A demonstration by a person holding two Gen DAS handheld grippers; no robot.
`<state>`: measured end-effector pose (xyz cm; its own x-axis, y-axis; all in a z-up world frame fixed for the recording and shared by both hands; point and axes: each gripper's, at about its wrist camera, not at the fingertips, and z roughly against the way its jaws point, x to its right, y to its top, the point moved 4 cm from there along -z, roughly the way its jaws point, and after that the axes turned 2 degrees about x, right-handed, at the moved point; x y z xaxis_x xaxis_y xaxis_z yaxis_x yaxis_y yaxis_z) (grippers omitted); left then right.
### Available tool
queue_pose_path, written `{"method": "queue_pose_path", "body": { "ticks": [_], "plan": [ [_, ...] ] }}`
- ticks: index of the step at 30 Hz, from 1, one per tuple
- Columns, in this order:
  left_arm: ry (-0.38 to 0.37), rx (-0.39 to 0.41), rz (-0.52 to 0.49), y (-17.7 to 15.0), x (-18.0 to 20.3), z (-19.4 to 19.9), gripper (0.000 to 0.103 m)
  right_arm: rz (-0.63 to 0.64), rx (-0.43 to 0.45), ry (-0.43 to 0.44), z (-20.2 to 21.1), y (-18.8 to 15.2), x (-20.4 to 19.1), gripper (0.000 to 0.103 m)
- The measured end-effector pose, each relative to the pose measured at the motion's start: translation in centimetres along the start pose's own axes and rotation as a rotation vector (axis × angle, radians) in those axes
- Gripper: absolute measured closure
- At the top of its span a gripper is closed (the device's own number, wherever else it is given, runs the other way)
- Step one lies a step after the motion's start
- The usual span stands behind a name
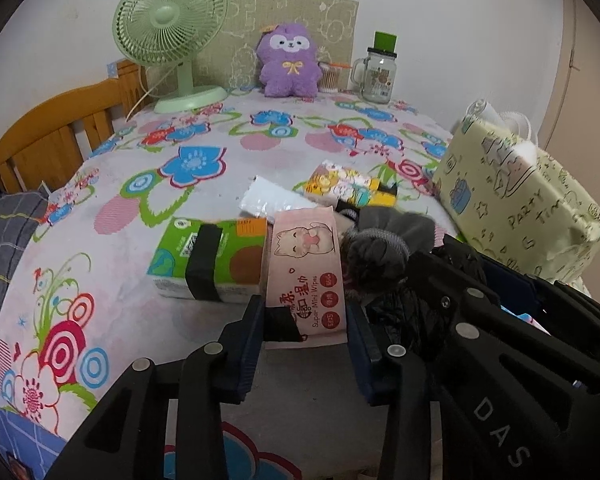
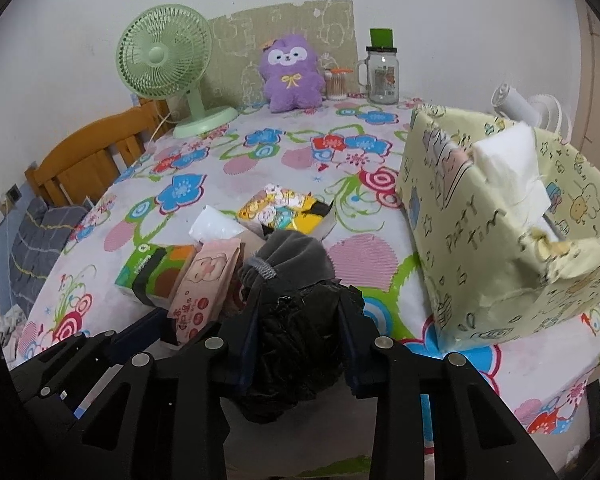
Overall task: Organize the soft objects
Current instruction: 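Close left gripper on the pink wipes pack while right gripper grips the black gloves, then lift the pink wipes pack with left gripper while right gripper lifts the black gloves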
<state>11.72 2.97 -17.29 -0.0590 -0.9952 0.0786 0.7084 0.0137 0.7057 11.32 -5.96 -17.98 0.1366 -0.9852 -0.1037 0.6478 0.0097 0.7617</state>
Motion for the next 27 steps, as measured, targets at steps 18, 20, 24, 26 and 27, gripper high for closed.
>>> {"method": "queue_pose_path", "body": {
  "ticks": [18,20,24,26,27],
  "plan": [
    [0.025,0.103,-0.020,4.0,0.9,4.2,0.063,-0.002,0.109,0.018,4.1,3.9,0.1,0.066],
    [0.031,0.112,-0.023,4.4,1.0,4.5,0.063,0.000,0.115,0.020,4.3,4.3,0.1,0.066],
    [0.039,0.134,-0.029,5.3,1.2,5.3,0.063,0.004,0.136,0.023,5.0,5.5,0.0,0.066],
    [0.043,0.147,-0.031,5.9,1.2,5.7,0.063,0.008,0.145,0.024,5.3,6.0,0.0,0.066],
    [0.045,0.151,-0.032,6.1,1.2,5.8,0.063,0.010,0.152,0.025,5.5,6.3,0.0,0.066]
  ]
}}
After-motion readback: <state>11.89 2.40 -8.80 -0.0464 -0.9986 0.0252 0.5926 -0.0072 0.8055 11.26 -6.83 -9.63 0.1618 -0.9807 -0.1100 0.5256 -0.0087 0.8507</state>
